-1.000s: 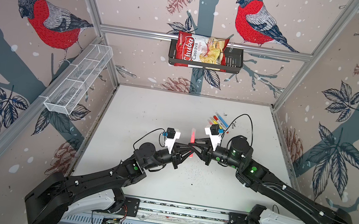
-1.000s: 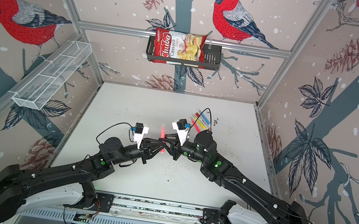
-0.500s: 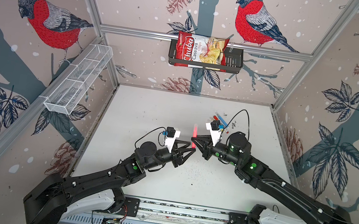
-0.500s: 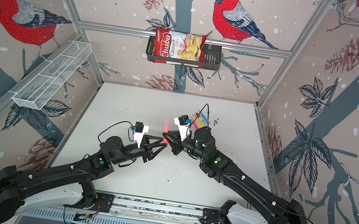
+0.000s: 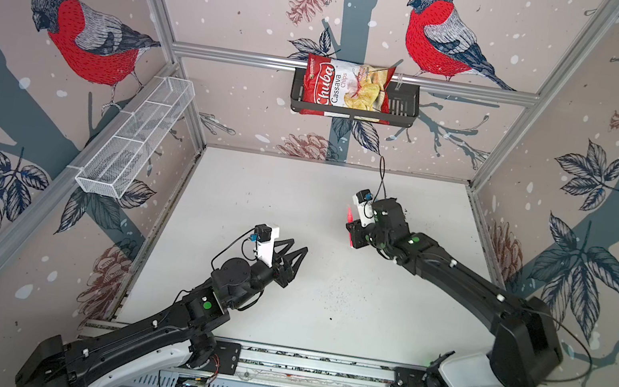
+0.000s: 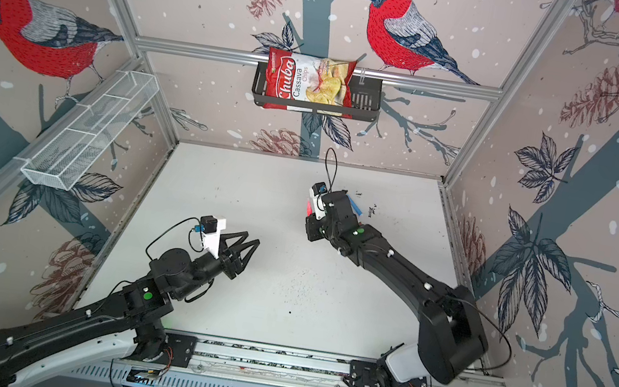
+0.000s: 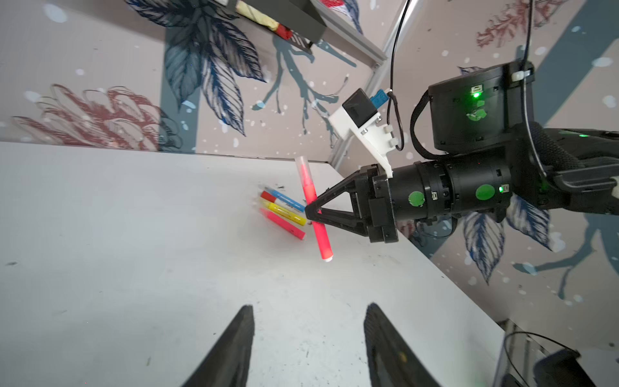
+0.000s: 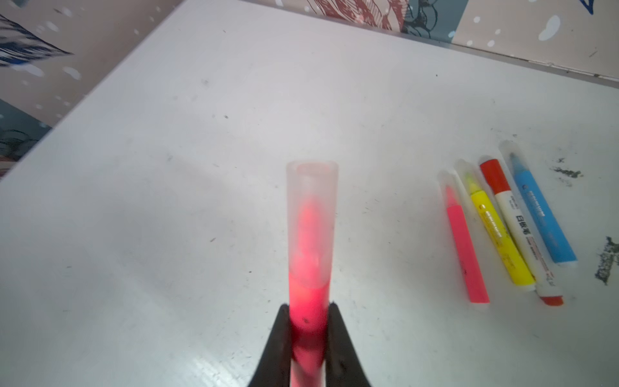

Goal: Insert the pens into the pen caps
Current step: 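Open the left gripper and draw it back while the right gripper carries the highlighter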

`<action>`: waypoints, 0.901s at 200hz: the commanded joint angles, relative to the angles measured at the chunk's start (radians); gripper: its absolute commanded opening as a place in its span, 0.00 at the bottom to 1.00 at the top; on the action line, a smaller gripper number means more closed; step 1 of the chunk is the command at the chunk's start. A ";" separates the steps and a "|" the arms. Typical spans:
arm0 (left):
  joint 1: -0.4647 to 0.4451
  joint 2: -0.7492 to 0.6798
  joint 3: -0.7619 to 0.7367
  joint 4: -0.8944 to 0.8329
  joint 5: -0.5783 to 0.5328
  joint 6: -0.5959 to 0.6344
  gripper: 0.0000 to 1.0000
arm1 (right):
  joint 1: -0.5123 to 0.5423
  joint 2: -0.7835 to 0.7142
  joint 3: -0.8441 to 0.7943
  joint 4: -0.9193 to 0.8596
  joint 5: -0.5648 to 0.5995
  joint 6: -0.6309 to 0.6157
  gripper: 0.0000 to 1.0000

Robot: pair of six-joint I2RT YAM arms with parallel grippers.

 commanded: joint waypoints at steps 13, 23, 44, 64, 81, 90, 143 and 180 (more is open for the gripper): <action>-0.002 -0.075 0.000 -0.166 -0.261 0.032 0.55 | -0.009 0.214 0.172 -0.196 0.113 -0.104 0.09; -0.001 -0.105 -0.001 -0.200 -0.317 0.029 0.56 | 0.000 0.302 0.239 -0.244 0.190 -0.110 0.09; -0.001 -0.175 -0.009 -0.259 -0.430 0.023 0.56 | 0.012 0.453 0.357 -0.305 0.252 -0.128 0.06; -0.001 -0.235 -0.024 -0.296 -0.530 0.037 0.56 | 0.012 0.547 0.427 -0.304 0.271 -0.154 0.06; -0.002 -0.262 -0.021 -0.349 -0.634 0.038 0.57 | 0.002 0.636 0.518 -0.352 0.311 -0.169 0.05; -0.002 -0.269 -0.019 -0.373 -0.669 0.040 0.57 | -0.007 0.676 0.560 -0.374 0.325 -0.176 0.05; 0.001 -0.281 -0.030 -0.427 -0.753 0.020 0.57 | -0.066 0.772 0.649 -0.400 0.308 -0.220 0.05; 0.001 -0.282 -0.042 -0.416 -0.745 0.006 0.57 | -0.086 0.798 0.661 -0.400 0.346 -0.250 0.06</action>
